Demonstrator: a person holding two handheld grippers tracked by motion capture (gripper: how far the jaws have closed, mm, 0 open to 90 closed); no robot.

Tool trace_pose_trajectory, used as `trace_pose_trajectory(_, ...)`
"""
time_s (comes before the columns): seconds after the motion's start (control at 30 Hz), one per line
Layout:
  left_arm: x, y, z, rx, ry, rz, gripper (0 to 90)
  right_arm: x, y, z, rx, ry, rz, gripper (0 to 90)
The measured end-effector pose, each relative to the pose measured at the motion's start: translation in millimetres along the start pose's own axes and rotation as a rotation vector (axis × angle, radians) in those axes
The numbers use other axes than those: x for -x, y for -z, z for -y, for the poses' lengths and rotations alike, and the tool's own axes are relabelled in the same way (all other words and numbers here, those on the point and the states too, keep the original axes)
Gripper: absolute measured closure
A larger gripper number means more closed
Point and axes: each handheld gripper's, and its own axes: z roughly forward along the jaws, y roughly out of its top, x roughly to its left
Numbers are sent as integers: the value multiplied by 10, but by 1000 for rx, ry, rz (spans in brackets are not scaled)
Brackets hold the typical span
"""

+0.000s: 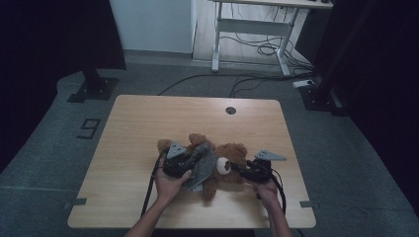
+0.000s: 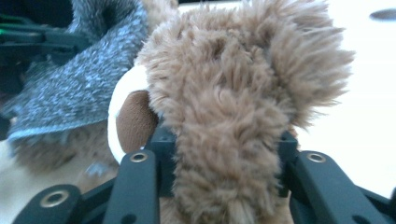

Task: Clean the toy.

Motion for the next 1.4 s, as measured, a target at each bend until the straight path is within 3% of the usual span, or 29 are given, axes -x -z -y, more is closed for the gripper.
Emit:
trace_pose_trajectory(0.03,-18,-6,-24,7,-5,-9,784,-22,-38,-44,38,22,42,593)
trace_pose_trajectory(0.07,-33,-13,-46,23,-7,-20,784,-22,-38,-44,38,22,42,593)
trace_pose_trajectory(0.17,-83,-63,-102,40,-6,-38,784,-26,-100,-113,109,63,106,602)
trace_pose_trajectory(0.2,-98,-95,-135,37,4,-36,783,-19,-140,-139,132,104,130,601)
trace_pose_trajectory(0.33,-37,-89,-199,31,-8,-8,783,7,-158,-119,142,138,117,595)
trace_pose_trajectory(0.5,275,-139,-380,30,-61,68,781,10,-63,-11,128,169,77,584)
trace_pose_trajectory(0.6,535,-269,-491,18,-102,109,780,-11,-14,81,124,185,77,579)
trace_pose_trajectory(0.7,767,-470,-580,-7,-111,144,777,-24,16,170,114,198,76,576)
trace_pose_trajectory(0.8,932,-718,-610,-75,-107,143,776,-17,36,240,101,210,88,574)
trace_pose_trajectory(0.87,985,-862,-560,-112,-139,90,776,-14,61,289,97,222,100,573)
trace_pose_trajectory(1.03,849,-779,-514,-105,-126,55,776,-19,67,303,92,232,110,573)
trace_pose_trajectory(1.13,579,-623,-449,-110,-91,-9,778,-28,70,304,90,236,113,573)
trace_pose_trajectory(1.17,579,-623,-449,-110,-91,-9,778,-28,70,304,90,236,113,573)
trace_pose_trajectory(1.27,323,-493,-376,-123,-43,-31,779,-38,79,315,95,243,116,572)
trace_pose_trajectory(1.4,206,-380,-340,-115,-37,-33,779,-42,86,322,96,246,114,571)
